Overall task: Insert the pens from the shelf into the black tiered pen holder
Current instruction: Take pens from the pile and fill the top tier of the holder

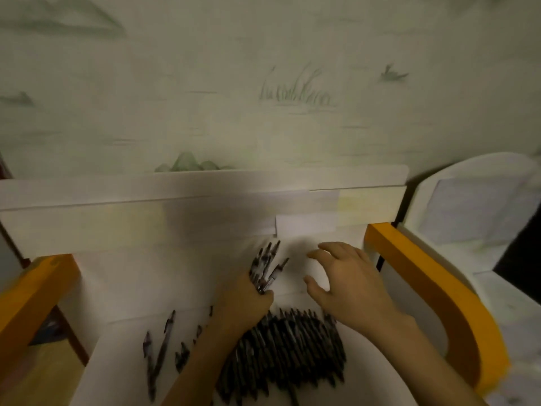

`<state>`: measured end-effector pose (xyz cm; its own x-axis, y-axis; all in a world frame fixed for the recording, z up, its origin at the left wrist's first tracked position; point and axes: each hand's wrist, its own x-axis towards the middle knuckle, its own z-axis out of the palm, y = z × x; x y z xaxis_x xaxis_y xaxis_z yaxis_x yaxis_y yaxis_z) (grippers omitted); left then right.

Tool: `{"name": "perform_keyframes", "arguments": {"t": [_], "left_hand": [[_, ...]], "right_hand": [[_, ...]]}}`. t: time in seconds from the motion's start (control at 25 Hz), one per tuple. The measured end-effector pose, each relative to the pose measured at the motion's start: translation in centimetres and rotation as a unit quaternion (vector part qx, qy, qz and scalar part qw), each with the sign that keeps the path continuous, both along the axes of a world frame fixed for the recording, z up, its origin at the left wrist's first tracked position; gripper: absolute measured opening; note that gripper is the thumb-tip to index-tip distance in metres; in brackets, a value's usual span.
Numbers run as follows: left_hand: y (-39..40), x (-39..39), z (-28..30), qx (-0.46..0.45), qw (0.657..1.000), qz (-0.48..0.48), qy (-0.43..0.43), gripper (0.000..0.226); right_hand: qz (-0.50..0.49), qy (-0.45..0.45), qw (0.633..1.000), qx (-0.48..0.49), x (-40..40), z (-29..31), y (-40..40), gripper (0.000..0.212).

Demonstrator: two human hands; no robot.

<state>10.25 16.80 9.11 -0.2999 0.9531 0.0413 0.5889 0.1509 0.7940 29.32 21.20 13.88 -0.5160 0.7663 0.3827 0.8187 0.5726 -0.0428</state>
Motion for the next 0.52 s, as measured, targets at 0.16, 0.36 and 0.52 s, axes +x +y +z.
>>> {"name": "perform_keyframes", "arguments": {"t": [0.16, 0.36, 0.52], "left_hand": [[0.9, 2.4, 3.5, 0.032, 0.998, -0.059, -0.010, 0.027], [3.0, 7.8, 7.6, 0.086, 0.991, -0.099, 0.000, 0.010], [4.9, 14.6, 11.2, 0.133, 0.982, -0.129, 0.029, 0.009]], "right_hand": [[-0.061, 0.010, 0.997, 0.044, 2.8, 2.6, -0.7, 0.048], [-0.113, 0.025, 0.991, 0.072, 9.1, 5.4, -0.8, 0.054], [-0.175, 0.042, 0.978, 0.103, 16.0, 7.1, -0.9, 0.049]]}}
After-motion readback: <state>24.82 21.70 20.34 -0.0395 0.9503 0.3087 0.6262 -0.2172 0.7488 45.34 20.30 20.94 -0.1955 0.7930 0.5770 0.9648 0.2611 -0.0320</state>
